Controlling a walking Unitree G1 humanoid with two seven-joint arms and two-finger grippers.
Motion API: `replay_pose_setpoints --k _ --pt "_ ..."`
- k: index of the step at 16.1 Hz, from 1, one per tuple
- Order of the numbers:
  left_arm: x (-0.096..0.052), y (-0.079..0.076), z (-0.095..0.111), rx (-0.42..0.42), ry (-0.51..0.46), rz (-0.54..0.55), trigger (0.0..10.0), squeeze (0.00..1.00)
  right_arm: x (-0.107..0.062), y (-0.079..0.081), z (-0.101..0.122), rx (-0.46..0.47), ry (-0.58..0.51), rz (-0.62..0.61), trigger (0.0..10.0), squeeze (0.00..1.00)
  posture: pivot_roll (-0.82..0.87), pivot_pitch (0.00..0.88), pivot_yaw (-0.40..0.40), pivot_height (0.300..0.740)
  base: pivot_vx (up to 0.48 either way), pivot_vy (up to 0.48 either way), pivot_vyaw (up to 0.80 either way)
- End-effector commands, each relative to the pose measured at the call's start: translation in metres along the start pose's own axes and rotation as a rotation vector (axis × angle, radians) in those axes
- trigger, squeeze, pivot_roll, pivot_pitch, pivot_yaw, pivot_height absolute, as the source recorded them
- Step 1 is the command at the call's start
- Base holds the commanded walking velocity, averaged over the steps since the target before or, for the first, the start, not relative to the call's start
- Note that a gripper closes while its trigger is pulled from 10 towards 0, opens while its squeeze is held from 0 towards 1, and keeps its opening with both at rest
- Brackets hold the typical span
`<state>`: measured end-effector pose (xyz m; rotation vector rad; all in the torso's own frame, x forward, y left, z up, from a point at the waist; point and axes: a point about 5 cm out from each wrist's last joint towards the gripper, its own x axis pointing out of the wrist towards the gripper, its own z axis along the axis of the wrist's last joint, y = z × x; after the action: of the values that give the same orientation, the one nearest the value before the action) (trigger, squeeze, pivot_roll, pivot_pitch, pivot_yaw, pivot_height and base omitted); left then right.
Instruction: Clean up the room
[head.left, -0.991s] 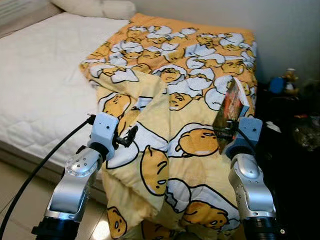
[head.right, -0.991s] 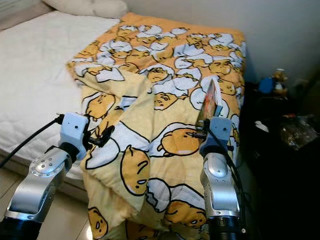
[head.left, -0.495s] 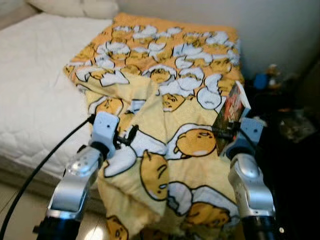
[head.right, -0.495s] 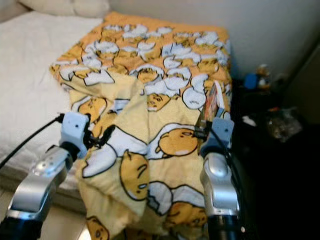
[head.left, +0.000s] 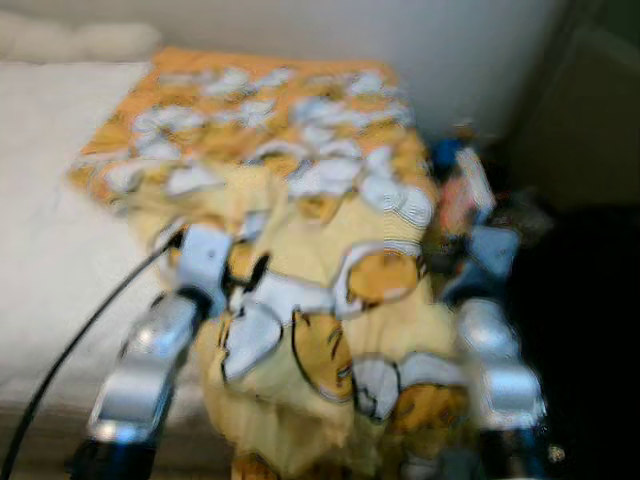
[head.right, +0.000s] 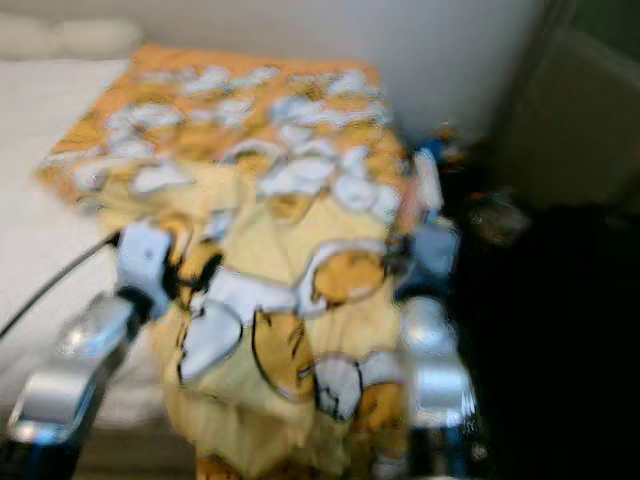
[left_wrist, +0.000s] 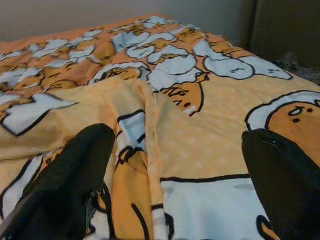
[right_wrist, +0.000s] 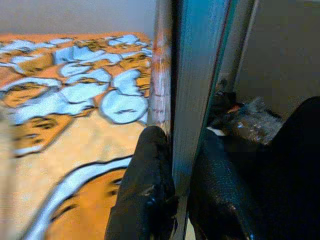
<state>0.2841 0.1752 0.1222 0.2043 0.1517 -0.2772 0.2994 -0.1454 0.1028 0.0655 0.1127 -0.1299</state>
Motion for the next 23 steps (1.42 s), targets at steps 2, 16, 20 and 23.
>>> replay_pose_setpoints --k 2,16,20,23 --pt "0.003 -0.004 0.007 0.000 -0.026 -0.012 10.0 0.00 0.003 -0.009 0.013 0.001 -0.049 -0.023 10.0 0.00 0.01 0.000 0.001 0.740 0.000 0.311 -0.78" --pt "0.009 -0.003 0.010 0.017 -0.031 -0.024 10.0 0.00 0.007 0.020 0.060 0.031 -0.211 0.149 10.0 0.00 0.01 0.000 -0.007 0.740 0.000 0.337 -0.10" --pt "0.009 -0.003 0.011 0.022 -0.035 -0.023 10.0 0.00 0.008 0.020 0.055 -0.008 -0.187 0.139 10.0 0.00 0.02 0.000 -0.010 0.740 0.000 0.338 0.00" --pt "0.010 -0.002 0.011 0.026 -0.037 -0.021 10.0 0.00 0.009 0.018 0.054 -0.053 -0.186 0.118 10.0 0.00 0.02 0.000 -0.008 0.740 0.000 0.337 0.00"
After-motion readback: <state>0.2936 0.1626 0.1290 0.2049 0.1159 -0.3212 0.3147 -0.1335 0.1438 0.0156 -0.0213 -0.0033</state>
